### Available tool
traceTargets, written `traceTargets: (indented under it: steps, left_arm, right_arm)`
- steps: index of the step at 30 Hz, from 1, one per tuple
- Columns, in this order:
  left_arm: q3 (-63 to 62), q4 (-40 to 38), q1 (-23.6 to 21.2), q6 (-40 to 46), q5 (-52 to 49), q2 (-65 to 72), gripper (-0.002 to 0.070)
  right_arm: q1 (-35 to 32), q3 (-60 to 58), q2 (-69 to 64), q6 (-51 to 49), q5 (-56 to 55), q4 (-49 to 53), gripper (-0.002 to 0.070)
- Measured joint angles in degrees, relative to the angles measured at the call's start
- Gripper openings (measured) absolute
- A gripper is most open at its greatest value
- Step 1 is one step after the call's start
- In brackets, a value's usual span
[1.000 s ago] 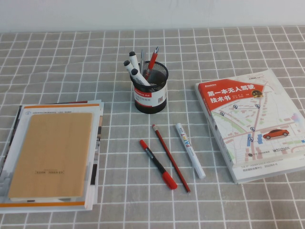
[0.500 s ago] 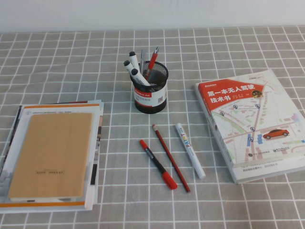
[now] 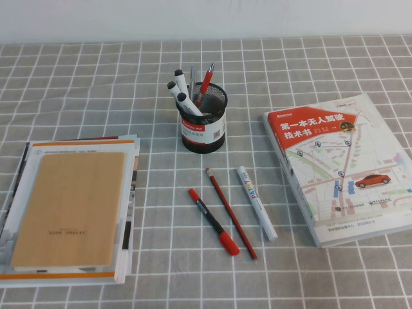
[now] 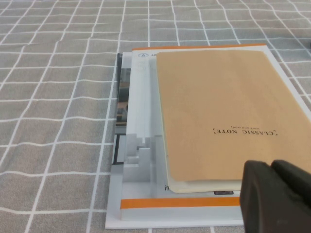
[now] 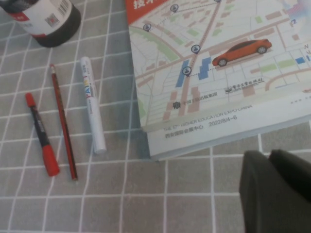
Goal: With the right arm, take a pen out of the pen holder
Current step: 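Take a marker out of the pen holder and lay it on the table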
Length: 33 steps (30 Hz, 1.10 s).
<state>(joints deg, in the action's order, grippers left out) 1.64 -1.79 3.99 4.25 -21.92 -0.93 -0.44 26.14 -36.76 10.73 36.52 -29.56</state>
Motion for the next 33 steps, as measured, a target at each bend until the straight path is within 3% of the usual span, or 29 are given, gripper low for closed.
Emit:
traceTargets:
  steps: [10, 23, 33]
  left_arm:
    - [0.00, 0.00, 0.00, 0.00, 0.00, 0.00, -0.0003]
    - [0.00, 0.00, 0.00, 0.00, 0.00, 0.00, -0.0003]
    - [0.00, 0.00, 0.00, 0.00, 0.00, 0.00, -0.0003]
  right_arm:
    - [1.94, 6.01, -11.04, 6.67, -3.70, -4.17, -0.0013]
    - [31.07, 17.11, -31.45, 7.67, -23.52, -2.45, -0.0012]
    - [42.36, 26.01, -46.43, 17.47, -32.98, -1.81, 0.0014]
